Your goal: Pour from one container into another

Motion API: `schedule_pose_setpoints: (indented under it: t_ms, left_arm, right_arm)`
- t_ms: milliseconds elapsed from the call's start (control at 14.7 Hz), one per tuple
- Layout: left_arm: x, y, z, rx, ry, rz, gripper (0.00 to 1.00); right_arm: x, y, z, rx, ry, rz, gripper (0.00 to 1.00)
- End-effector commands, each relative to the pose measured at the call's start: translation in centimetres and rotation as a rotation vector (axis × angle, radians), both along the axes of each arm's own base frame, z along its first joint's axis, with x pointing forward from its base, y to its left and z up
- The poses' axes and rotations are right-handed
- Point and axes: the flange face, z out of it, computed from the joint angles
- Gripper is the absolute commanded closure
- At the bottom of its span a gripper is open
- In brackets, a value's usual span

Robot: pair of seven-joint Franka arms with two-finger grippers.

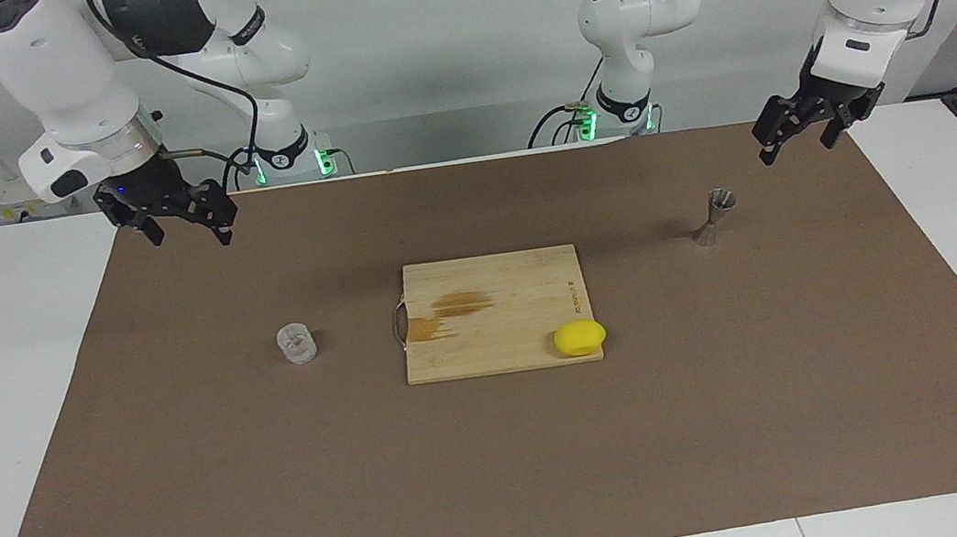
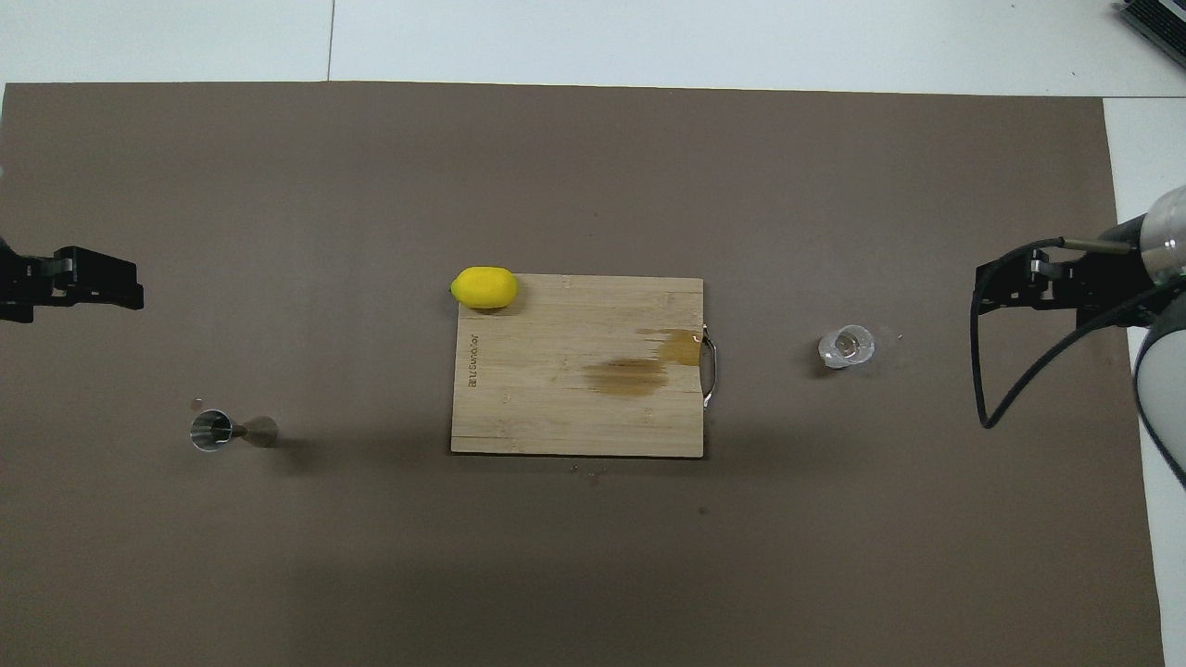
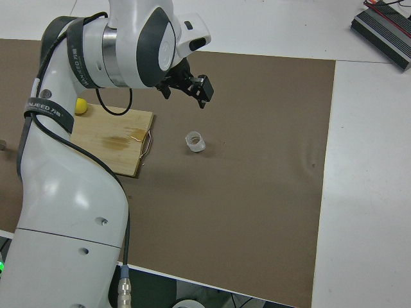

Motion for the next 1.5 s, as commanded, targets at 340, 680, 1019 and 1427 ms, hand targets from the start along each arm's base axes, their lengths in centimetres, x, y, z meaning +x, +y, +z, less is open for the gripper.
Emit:
schedule_pose_setpoints:
  t_ms: [340, 680, 1019, 1427]
  left_arm:
    - [-0.5, -0.3, 0.3, -0.009, -0.002, 0.016, 0.00]
    - [-0.5, -0.7, 0.4, -0.008, -0.003, 0.001, 0.00]
    - [-0.6, -0.8, 0.2, -0.009, 0.009, 0.004, 0.00]
    - [-0.6, -0.6, 0.2, -0.007, 0.009, 0.012, 0.00]
  right_arm:
    - [-0.5, -0.2, 0.1, -0.002, -0.010, 0.008, 0.01]
    - [-0.5, -0.2, 0.1, -0.002, -0.010, 0.008, 0.01]
    - [-0.5, -0.2, 0.1, -0.002, -0.010, 0.008, 0.00]
    - [-0.5, -0.2, 0.1, -0.002, -0.010, 0.008, 0.00]
